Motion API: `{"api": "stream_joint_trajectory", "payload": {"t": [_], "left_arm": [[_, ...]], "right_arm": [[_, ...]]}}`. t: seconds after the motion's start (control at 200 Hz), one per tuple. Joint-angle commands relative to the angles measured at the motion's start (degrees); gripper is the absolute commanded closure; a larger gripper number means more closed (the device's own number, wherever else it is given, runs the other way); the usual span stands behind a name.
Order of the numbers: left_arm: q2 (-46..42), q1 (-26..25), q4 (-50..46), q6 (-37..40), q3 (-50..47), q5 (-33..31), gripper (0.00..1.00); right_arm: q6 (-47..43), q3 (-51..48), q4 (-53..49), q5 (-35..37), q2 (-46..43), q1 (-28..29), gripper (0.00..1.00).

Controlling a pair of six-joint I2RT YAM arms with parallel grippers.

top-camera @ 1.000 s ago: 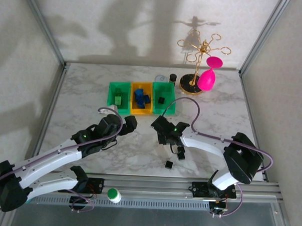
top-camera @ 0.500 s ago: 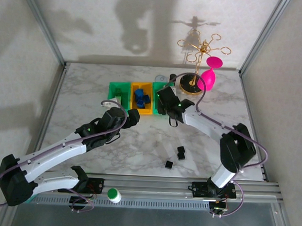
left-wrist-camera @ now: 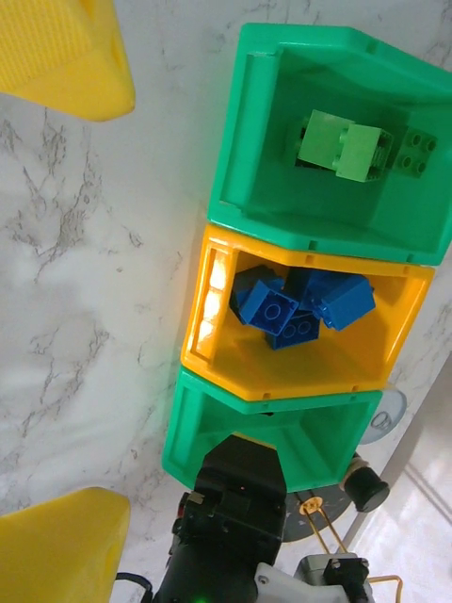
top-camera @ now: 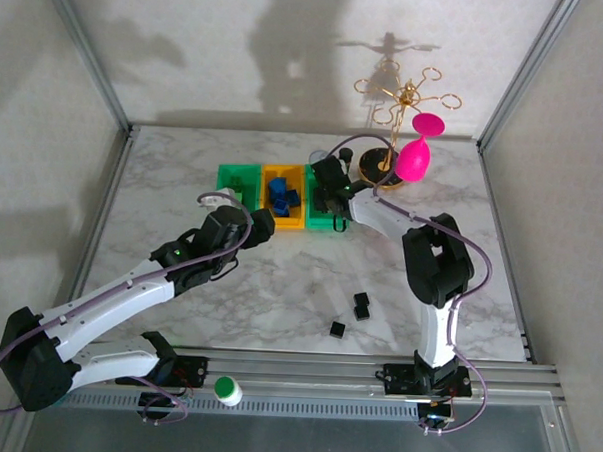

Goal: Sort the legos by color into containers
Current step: Place the lego in the container.

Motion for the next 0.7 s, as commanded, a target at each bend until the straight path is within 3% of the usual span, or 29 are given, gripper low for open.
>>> {"api": "stream_joint_trajectory", "payload": {"t": [0.0,0.691], "left_arm": [[0.0,0.6,0.5,0.8,0.0,0.3,0.0],[0.1,1.2,0.7,1.5,-0.6,1.5,0.0]], "right_arm": [[-1.5,2.8,0.9,-1.0,2.1,-0.9,0.57],[-2.7,9.7,-0.3,-3.4,9.9,-2.5,0.55]]}}
